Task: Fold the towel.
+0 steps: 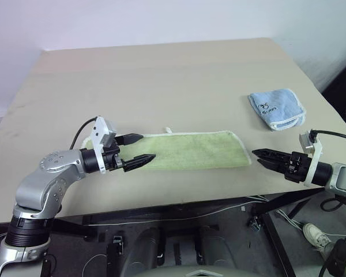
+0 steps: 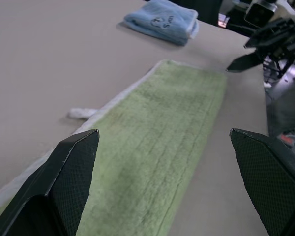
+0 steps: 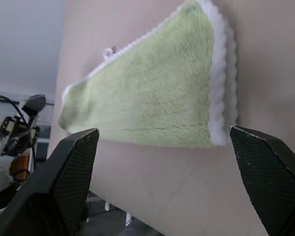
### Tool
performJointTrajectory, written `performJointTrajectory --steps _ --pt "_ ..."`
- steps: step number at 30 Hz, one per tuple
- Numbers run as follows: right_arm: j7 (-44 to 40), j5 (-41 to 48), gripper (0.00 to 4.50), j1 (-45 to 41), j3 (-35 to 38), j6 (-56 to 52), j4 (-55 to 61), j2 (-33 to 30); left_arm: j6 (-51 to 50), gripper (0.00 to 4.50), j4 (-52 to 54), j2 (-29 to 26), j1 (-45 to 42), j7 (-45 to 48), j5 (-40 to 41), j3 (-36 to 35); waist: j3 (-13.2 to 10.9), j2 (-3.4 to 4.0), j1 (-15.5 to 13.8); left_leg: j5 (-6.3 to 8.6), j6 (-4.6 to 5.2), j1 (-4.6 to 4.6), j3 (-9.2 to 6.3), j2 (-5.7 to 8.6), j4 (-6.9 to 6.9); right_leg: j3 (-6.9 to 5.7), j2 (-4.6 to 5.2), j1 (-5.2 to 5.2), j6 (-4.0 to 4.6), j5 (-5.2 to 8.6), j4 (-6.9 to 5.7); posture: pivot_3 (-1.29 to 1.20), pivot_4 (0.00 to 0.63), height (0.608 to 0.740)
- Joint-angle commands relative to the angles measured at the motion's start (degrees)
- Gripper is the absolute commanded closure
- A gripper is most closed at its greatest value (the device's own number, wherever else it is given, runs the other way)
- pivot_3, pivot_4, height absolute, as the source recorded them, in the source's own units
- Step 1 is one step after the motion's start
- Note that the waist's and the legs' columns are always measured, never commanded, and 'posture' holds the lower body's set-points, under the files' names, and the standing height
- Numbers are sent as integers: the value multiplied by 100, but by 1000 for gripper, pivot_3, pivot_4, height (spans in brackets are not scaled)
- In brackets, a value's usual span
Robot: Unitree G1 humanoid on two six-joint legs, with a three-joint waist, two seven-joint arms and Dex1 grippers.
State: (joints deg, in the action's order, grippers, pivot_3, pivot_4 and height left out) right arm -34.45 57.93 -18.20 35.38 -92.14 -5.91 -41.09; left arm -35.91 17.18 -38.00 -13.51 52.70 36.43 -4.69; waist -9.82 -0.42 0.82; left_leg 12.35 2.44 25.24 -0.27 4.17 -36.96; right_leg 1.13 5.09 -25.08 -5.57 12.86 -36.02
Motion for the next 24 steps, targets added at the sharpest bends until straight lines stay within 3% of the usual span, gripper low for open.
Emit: performJointTrajectory --steps 1,11,18,24 --pt "337 446 45 114 142 -36 95 66 137 31 233 -14 33 14 -94 102 0 0 -6 0 0 2 0 0 -2 1 1 0 0 0 2 0 150 740" --pt "1067 985 45 43 226 -36 -189 578 -66 31 465 19 -229 -167 -92 312 0 -1 -7 0 1 2 0 1 -5 -1 1 6 0 0 9 0 150 740" --pt "1948 608 45 -449 607 216 -688 1287 -264 31 588 41 -408 -356 -78 442 0 -3 26 -1 2 -1 0 0 -5 -1 -2 9 0 0 9 0 150 740" --pt "2229 658 1962 -674 984 78 -933 1367 -291 0 599 8 -373 -355 -103 414 1 -2 1 0 2 -4 0 0 -5 -2 -2 16 -1 0 16 0 150 740"
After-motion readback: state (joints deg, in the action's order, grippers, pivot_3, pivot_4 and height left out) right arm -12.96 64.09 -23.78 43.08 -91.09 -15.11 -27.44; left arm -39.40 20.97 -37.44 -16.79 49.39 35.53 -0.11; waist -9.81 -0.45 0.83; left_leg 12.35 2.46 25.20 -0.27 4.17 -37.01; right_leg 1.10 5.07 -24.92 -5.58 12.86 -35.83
